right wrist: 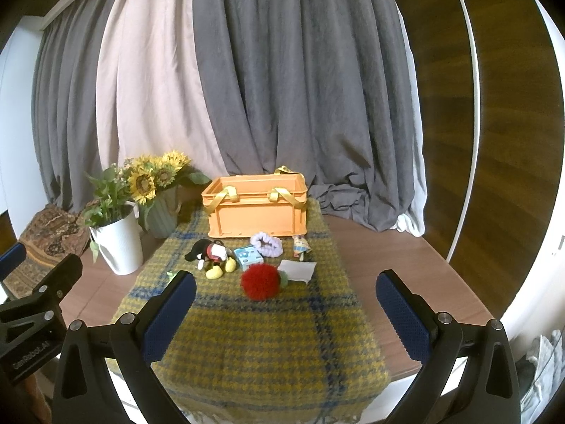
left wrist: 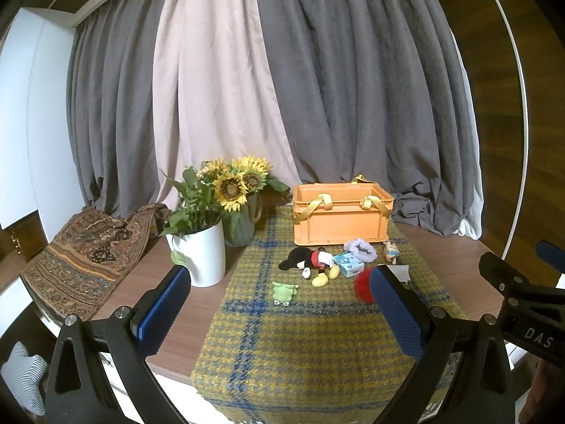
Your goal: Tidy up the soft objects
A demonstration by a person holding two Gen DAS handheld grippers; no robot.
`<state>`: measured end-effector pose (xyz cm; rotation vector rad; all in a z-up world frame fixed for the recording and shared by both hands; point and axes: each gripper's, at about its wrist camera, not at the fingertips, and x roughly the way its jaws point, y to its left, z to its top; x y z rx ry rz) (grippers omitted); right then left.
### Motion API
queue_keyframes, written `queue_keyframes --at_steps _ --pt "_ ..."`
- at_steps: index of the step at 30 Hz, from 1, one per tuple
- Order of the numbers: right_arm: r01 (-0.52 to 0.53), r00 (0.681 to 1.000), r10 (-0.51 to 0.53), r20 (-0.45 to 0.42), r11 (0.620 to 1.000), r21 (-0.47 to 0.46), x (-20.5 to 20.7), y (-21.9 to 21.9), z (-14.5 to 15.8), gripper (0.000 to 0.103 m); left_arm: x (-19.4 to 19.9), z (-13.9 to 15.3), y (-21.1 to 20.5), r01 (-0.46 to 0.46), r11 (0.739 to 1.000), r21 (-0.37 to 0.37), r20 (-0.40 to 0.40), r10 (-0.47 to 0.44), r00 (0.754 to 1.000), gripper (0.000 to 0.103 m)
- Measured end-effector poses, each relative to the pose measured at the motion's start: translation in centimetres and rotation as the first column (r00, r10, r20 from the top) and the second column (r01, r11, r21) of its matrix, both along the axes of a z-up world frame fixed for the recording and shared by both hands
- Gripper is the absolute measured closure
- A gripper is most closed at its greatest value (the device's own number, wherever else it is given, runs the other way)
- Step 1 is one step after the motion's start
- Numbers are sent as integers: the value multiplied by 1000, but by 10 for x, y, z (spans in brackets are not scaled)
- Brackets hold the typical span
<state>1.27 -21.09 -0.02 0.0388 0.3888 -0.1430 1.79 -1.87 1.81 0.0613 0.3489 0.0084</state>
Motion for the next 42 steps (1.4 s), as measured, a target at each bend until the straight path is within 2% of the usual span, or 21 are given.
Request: queue_keyframes --at_steps 10,15,24,35,42 --pt "0 1000 0 -11 1000 4 5 -2 -4 0 7 -4 2 2 1000 5 -17 -2 1000 0" --pt "-5 999 5 -34 1000 13 20 -1 -11 0 22 -13 5 0 1000 5 -53 0 999 0" --pt "-29 995 33 -94 999 36 71 9 -32 0 73 -33 14 18 1000 6 -108 -17 994 0" --pt "-16 991 25 -131 998 67 150 20 -66 3 159 -65 23 83 996 13 -168 -79 983 13" --pt "23 987 -15 -163 998 51 184 23 -92 8 198 -99 26 104 994 -22 -236 -106 966 21"
